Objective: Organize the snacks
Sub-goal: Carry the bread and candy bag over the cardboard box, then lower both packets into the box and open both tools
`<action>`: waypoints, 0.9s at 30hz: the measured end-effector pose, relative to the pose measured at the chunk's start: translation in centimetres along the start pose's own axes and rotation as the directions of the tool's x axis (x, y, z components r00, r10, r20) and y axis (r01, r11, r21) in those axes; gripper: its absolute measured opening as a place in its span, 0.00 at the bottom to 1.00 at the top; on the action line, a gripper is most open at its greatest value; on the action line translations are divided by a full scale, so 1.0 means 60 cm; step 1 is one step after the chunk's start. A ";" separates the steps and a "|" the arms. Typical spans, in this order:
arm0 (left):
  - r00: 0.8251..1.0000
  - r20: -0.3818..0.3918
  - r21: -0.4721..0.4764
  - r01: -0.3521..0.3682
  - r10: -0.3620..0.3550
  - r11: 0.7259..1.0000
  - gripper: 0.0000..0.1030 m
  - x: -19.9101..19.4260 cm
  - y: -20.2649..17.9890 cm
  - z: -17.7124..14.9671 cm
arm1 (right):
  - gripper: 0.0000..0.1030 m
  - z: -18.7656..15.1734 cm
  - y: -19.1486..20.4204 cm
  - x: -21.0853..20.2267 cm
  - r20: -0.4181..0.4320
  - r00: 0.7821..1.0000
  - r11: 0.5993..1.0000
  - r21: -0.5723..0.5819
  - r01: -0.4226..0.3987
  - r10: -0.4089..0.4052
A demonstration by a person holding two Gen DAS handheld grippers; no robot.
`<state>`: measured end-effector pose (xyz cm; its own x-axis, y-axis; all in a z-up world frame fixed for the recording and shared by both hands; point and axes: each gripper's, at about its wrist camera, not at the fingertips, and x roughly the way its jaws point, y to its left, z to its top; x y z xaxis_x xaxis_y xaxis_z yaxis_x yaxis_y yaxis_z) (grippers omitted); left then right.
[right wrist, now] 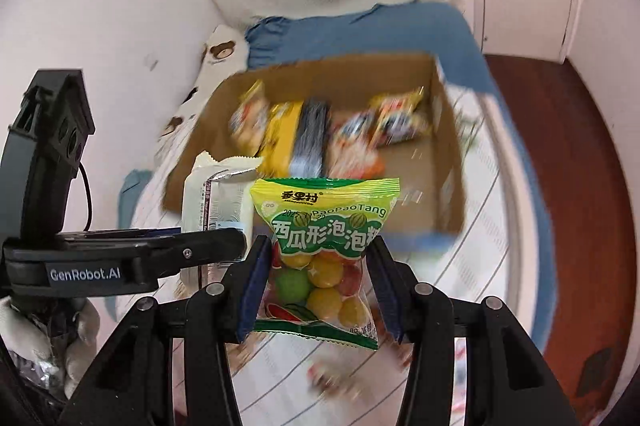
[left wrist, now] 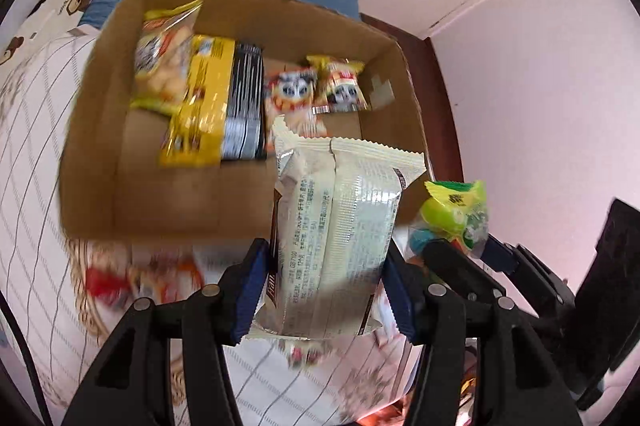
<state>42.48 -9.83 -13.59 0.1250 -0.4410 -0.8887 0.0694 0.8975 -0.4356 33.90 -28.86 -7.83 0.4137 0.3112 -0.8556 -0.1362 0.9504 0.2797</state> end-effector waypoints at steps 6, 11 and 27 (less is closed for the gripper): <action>0.997 -0.071 -0.065 -0.040 0.036 0.997 0.51 0.079 0.006 0.106 | 0.50 0.095 -0.045 0.075 -0.050 0.997 0.998 0.004 0.063 -0.063; 0.984 -0.169 -0.086 -0.064 0.049 0.994 0.53 0.146 0.016 0.140 | 0.51 0.122 -0.073 0.149 -0.132 0.987 0.996 0.017 0.092 -0.089; 0.973 -0.067 0.041 -0.218 0.221 0.975 0.93 0.141 0.002 0.125 | 0.93 0.091 -0.089 0.179 -0.267 0.954 0.986 0.055 0.157 -0.137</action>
<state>50.96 -13.51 -20.12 0.0702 -0.2306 -0.9705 0.0805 0.9710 -0.2249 43.95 -30.60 -16.12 0.1733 0.1665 -0.9707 -0.0196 0.9860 0.1656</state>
